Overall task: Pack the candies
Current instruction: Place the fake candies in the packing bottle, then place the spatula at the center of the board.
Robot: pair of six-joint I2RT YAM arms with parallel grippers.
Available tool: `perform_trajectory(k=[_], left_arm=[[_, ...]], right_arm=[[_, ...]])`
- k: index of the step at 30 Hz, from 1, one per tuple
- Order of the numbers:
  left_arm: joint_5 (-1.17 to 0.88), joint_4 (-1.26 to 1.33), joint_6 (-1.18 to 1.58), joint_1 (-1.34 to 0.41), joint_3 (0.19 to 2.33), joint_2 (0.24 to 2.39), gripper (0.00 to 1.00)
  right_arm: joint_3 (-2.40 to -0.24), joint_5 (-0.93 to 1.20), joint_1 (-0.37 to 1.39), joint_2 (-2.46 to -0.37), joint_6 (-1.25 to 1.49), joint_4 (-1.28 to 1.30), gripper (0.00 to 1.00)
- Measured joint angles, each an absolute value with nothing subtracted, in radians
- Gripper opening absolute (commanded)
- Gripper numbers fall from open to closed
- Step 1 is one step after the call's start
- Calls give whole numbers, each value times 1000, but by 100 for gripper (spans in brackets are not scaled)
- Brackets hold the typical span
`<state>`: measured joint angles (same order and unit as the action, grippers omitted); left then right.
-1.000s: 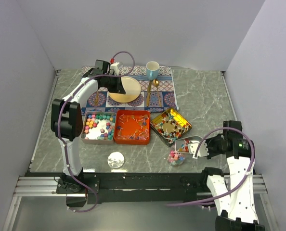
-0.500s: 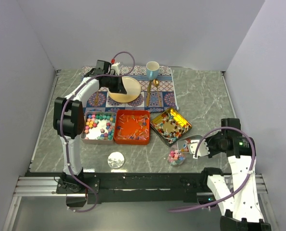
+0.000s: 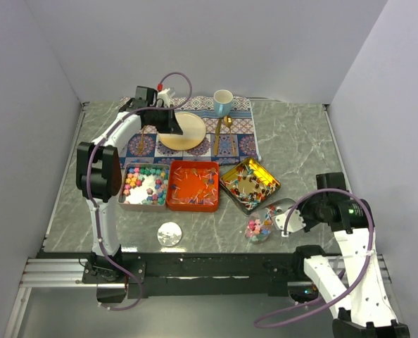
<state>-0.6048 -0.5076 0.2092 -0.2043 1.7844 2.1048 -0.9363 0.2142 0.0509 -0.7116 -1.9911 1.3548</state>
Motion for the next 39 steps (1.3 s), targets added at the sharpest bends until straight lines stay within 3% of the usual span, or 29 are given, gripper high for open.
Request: perform_trajectory(k=[39], left_arm=[[-632,-476,237,-196,1803,2105,1]], right_arm=[[-1023,47,187,-754,-1991,1364,0]])
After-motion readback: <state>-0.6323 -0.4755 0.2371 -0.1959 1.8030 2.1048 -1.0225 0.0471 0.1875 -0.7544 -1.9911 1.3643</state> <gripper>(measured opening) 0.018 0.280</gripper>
